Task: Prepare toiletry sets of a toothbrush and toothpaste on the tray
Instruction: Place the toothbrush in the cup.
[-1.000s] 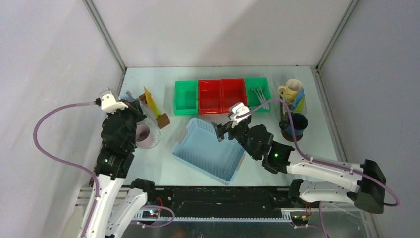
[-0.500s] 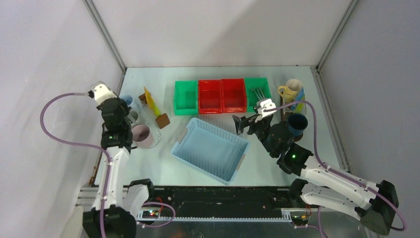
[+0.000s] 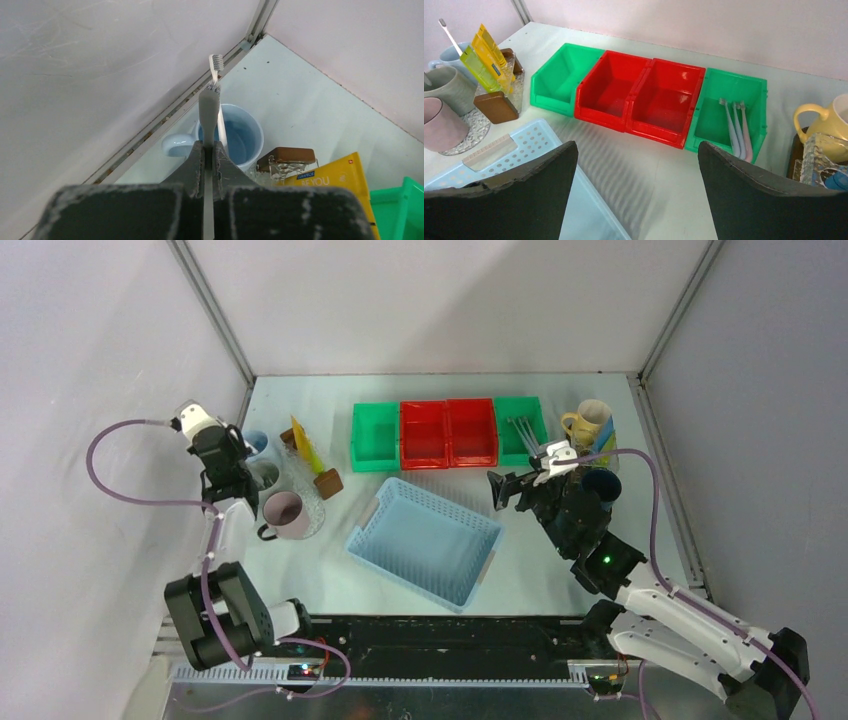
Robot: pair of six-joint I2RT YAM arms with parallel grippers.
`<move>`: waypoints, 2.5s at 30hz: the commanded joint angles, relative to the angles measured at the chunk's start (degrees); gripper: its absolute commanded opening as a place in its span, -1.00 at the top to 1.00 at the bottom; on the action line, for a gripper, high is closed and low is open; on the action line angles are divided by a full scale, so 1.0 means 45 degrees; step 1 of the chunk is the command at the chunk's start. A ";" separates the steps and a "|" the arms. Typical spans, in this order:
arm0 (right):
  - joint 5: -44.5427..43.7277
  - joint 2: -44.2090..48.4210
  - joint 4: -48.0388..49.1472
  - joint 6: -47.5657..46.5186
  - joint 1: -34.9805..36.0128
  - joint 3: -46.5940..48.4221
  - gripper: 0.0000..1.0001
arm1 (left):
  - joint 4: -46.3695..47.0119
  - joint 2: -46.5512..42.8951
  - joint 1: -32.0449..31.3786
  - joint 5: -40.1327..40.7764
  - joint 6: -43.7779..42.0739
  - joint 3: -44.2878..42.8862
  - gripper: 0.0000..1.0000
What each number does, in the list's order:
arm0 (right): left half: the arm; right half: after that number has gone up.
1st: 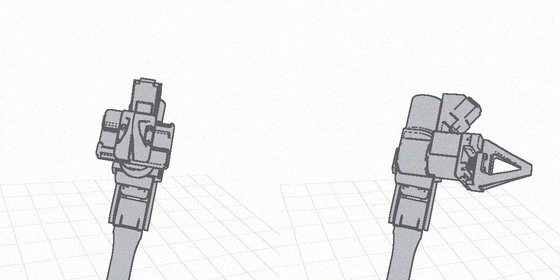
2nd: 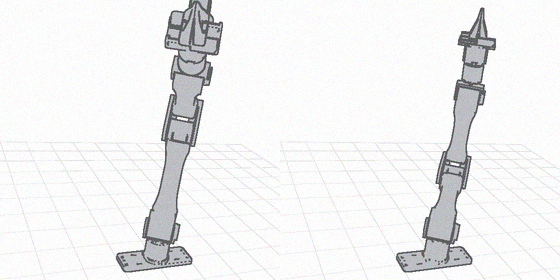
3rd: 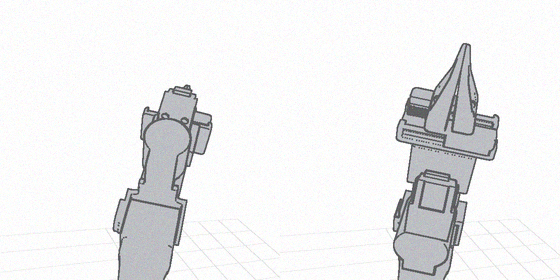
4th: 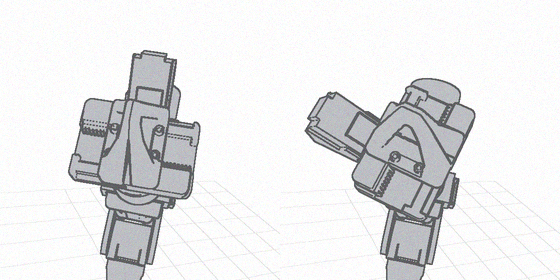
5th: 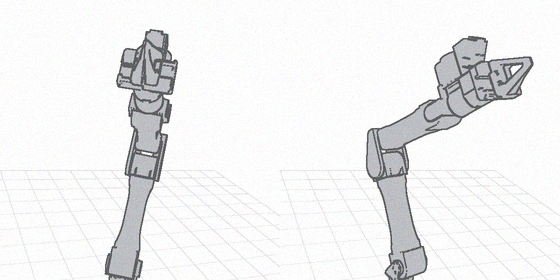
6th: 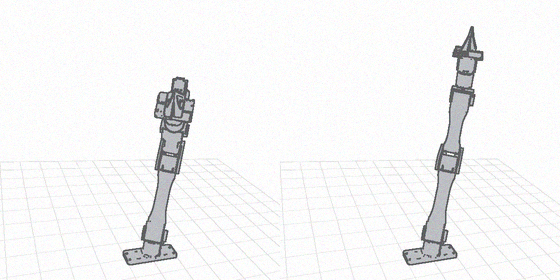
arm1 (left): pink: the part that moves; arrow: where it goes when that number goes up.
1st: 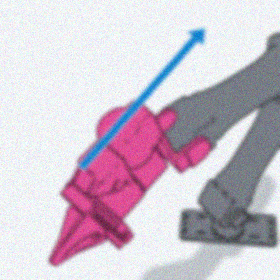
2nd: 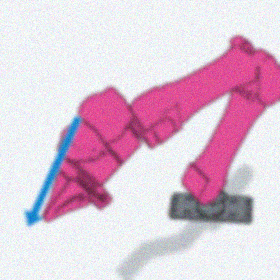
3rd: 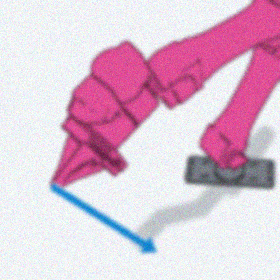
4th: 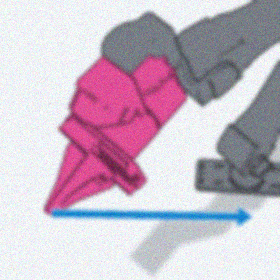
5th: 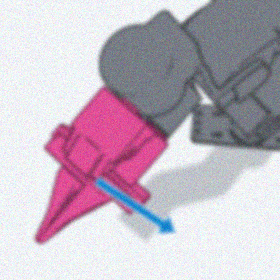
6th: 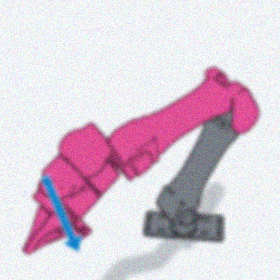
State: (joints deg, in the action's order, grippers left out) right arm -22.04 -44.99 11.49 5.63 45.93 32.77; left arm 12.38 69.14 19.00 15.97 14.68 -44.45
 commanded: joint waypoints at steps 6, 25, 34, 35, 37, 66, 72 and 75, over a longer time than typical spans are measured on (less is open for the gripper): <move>0.0152 0.0299 -0.0308 0.0205 -0.0356 0.0002 -0.85 | 0.1384 0.1616 0.0269 -0.0532 0.0920 0.0215 0.61; 0.0067 0.0632 -0.0987 -0.0424 -0.1098 0.0360 -0.84 | -0.2586 -0.1080 0.0326 -0.0966 0.1660 -0.0554 -0.90; 0.0782 -0.1231 -0.3491 -0.0039 -0.2350 0.2368 -0.78 | -0.4777 -0.3562 -0.1565 -0.1747 0.1165 -0.0298 -0.99; 0.0866 -0.1427 -0.3715 0.0053 -0.2559 0.2639 -0.78 | -0.5011 -0.3801 -0.2060 -0.1770 0.1090 -0.0216 -0.99; 0.1023 -0.2254 -0.4555 0.0148 -0.2833 0.3176 -0.76 | -0.5317 -0.4230 -0.2700 -0.1985 0.0946 -0.0088 -0.99; 0.2613 -1.1624 -0.6892 -0.0249 -0.5899 0.8849 -0.26 | -0.6687 -0.9040 -0.5503 -0.3627 -0.0175 0.2703 -0.99; 0.2443 -1.2930 -0.7093 -0.0342 -0.6063 0.9839 -0.07 | -0.6787 -0.9148 -0.5504 -0.3097 -0.0180 0.2669 -0.99; 0.2181 -1.3448 -0.7132 -0.0425 -0.6079 1.0108 -0.06 | -0.6772 -0.9155 -0.5494 -0.3076 -0.0176 0.2689 -0.99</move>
State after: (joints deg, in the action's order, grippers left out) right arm -10.74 -103.33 -20.05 4.89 18.87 74.63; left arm -20.21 28.36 -5.41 1.21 14.02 -32.32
